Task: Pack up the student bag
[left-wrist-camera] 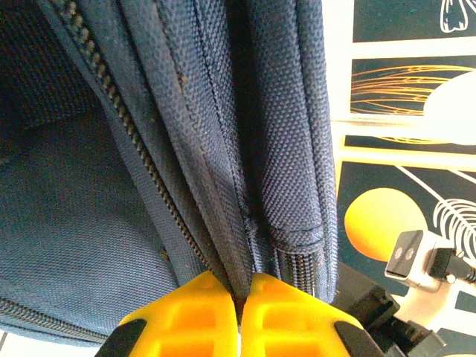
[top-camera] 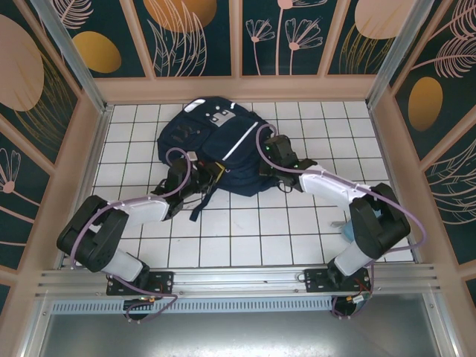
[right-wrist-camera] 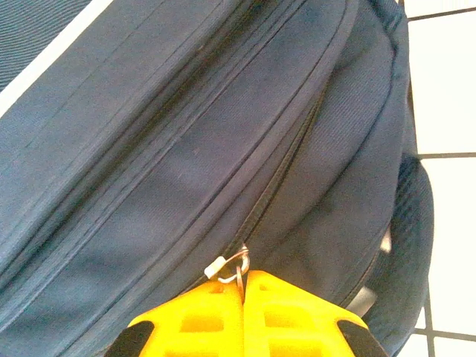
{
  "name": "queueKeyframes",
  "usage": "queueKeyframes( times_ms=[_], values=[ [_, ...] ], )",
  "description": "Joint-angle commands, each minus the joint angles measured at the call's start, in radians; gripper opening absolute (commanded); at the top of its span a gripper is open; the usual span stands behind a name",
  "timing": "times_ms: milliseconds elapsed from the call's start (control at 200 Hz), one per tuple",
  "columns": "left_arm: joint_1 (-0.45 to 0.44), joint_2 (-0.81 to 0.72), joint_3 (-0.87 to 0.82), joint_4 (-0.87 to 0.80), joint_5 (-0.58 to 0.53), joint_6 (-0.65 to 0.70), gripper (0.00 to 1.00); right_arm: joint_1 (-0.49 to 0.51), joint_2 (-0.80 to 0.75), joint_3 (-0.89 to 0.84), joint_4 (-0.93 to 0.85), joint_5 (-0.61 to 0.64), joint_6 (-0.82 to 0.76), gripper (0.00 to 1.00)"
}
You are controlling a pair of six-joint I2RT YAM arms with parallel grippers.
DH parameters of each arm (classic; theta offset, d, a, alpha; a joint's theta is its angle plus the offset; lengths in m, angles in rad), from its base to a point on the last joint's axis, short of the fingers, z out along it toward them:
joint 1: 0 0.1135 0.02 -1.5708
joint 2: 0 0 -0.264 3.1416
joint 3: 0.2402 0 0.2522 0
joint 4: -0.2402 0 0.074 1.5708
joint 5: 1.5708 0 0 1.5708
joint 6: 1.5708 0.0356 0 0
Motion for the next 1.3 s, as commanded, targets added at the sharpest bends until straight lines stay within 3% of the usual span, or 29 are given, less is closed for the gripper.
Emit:
queueKeyframes(
  times_ms=[0,135,275,430,480,561,621,796,1031,1291],
  values=[
    [0.059,-0.049,-0.022,-0.067,-0.063,0.067,0.06,-0.044,0.046,0.054,-0.048,0.179,-0.066,0.01],
    [0.117,-0.078,-0.015,-0.145,-0.051,0.14,0.06,-0.04,0.041,0.066,-0.053,0.088,-0.109,0.0],
    [0.209,-0.087,0.009,-0.222,-0.028,0.237,0.06,0.055,0.02,0.055,-0.057,-0.108,-0.167,0.0],
    [0.303,-0.046,0.089,-0.328,0.034,0.368,0.11,0.164,0.021,0.054,-0.04,-0.214,-0.129,0.0],
    [0.322,-0.042,0.115,-0.392,0.018,0.41,0.17,0.199,0.017,0.056,-0.017,-0.238,-0.119,0.0],
    [0.347,-0.066,0.128,-0.472,-0.028,0.45,0.41,0.236,0.02,0.067,0.017,-0.288,-0.1,0.0],
    [0.36,-0.107,0.12,-0.526,-0.072,0.464,0.51,0.256,0.029,0.079,0.039,-0.313,-0.093,0.0],
    [0.363,-0.275,0.076,-0.673,-0.152,0.453,0.66,0.288,0.083,0.107,0.069,-0.351,-0.085,0.0],
    [0.337,-0.506,-0.071,-0.666,-0.049,0.282,0.67,0.304,0.122,0.115,0.112,-0.398,-0.087,0.0],
    [0.185,-0.447,-0.104,-0.537,-0.015,0.155,0.67,0.304,0.11,0.106,0.132,-0.433,-0.089,0.0]
  ],
)
